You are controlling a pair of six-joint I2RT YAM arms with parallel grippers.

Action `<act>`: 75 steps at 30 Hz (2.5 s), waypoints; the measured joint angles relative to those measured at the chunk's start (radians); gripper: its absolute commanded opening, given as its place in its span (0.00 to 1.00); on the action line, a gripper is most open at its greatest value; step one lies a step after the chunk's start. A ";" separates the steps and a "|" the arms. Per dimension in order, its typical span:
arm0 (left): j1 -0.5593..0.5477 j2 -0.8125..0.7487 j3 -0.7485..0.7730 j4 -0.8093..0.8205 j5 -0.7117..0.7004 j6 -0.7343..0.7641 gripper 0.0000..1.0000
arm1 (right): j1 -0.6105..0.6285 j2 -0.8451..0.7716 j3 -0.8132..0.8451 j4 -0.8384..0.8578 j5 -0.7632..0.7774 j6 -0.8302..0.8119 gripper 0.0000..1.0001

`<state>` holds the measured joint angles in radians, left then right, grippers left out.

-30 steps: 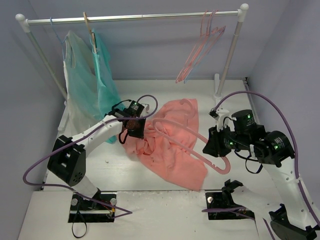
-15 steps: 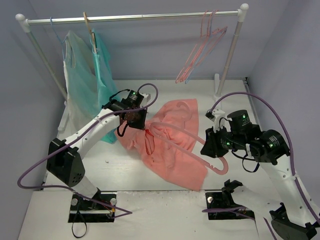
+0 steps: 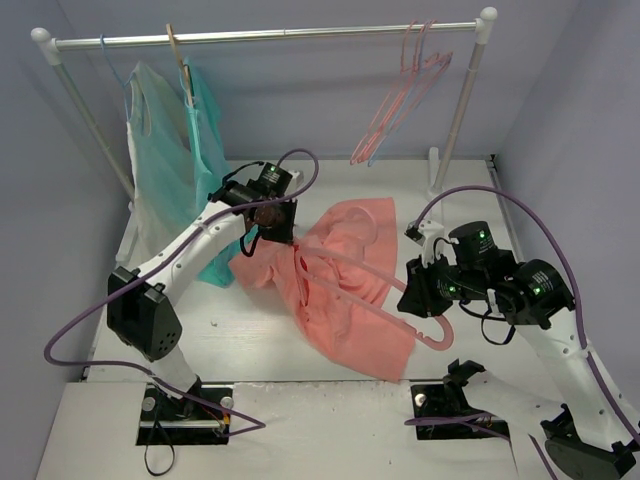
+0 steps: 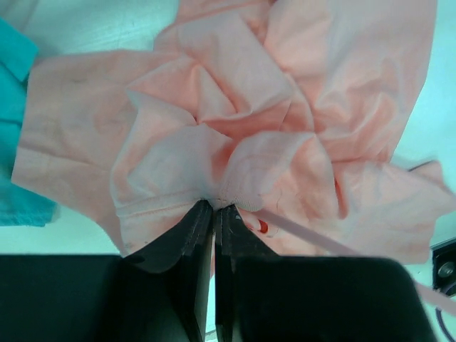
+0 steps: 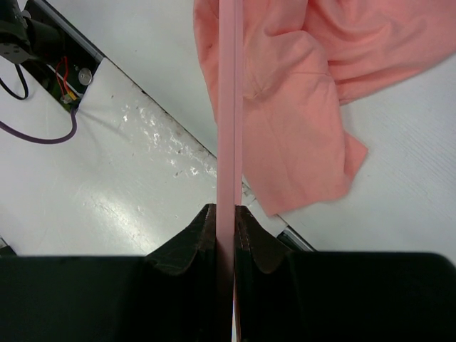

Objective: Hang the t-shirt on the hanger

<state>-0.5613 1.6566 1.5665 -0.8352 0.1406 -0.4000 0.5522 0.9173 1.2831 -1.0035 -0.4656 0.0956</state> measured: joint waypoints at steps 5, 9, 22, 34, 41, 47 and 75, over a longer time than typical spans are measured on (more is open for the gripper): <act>0.014 0.058 0.098 -0.043 -0.003 -0.018 0.04 | 0.005 -0.002 -0.001 0.012 0.000 0.000 0.00; 0.016 0.076 0.126 -0.074 0.029 -0.031 0.05 | 0.006 -0.011 -0.006 0.034 0.001 0.000 0.00; 0.016 0.046 0.288 -0.174 0.159 -0.011 0.07 | 0.012 -0.011 -0.021 0.154 -0.004 -0.037 0.00; 0.018 0.035 0.556 -0.340 0.157 0.123 0.09 | 0.012 -0.081 -0.158 0.376 -0.146 -0.098 0.00; 0.013 0.035 0.628 -0.348 0.260 0.164 0.09 | 0.012 -0.119 -0.226 0.502 -0.155 -0.105 0.00; -0.069 0.035 0.635 -0.356 0.283 0.180 0.09 | 0.013 -0.113 -0.302 0.619 -0.125 -0.121 0.00; -0.230 -0.119 0.534 -0.309 0.158 0.180 0.57 | 0.019 -0.194 -0.535 1.077 -0.084 -0.103 0.00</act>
<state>-0.7918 1.5379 2.1010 -1.1439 0.2981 -0.2203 0.5709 0.7231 0.7479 0.0731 -0.5491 -0.0078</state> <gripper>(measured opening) 0.566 0.121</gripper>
